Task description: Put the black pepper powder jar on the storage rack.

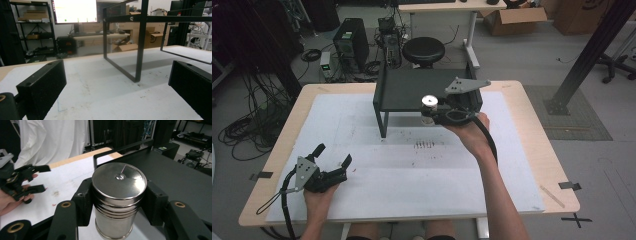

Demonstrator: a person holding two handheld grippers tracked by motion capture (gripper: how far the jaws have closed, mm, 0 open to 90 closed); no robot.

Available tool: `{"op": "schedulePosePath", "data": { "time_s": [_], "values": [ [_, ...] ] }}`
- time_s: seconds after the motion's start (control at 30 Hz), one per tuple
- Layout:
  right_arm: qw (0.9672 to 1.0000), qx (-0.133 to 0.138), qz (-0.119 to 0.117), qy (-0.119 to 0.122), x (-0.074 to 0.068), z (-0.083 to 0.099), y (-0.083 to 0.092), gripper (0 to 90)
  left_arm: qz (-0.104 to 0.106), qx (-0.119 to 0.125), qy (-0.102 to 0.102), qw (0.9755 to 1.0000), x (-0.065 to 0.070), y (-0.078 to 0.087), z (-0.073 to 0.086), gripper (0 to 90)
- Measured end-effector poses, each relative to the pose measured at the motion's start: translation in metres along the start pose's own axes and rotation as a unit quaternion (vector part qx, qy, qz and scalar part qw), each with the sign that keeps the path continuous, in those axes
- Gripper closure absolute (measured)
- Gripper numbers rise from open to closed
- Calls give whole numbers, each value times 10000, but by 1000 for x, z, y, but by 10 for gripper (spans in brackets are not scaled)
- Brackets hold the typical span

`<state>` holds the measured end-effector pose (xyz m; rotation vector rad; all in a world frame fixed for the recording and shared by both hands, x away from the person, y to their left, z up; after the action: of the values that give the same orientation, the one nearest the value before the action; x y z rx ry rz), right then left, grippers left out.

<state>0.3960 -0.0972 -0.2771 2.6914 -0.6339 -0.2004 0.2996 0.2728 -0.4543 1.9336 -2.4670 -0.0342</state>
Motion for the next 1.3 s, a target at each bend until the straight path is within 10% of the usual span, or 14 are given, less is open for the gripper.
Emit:
{"op": "schedulePosePath", "data": {
  "time_s": [1.3],
  "values": [
    [9983,-66,547,-213,47,-24,-85,488,-13,4,0,10000,0,0,0,20]
  ]
}}
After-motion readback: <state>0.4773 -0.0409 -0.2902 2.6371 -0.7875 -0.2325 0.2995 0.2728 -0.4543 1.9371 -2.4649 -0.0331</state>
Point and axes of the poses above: each handheld gripper's, and its own axes: y roughly backward along the jaws, z roughly out of its underside, x roughly to its right, the point moved 3 cm from there along -y, roughly forward along the jaws, and after that the axes turned 7 degrees about -z, right-handed, at the moved point
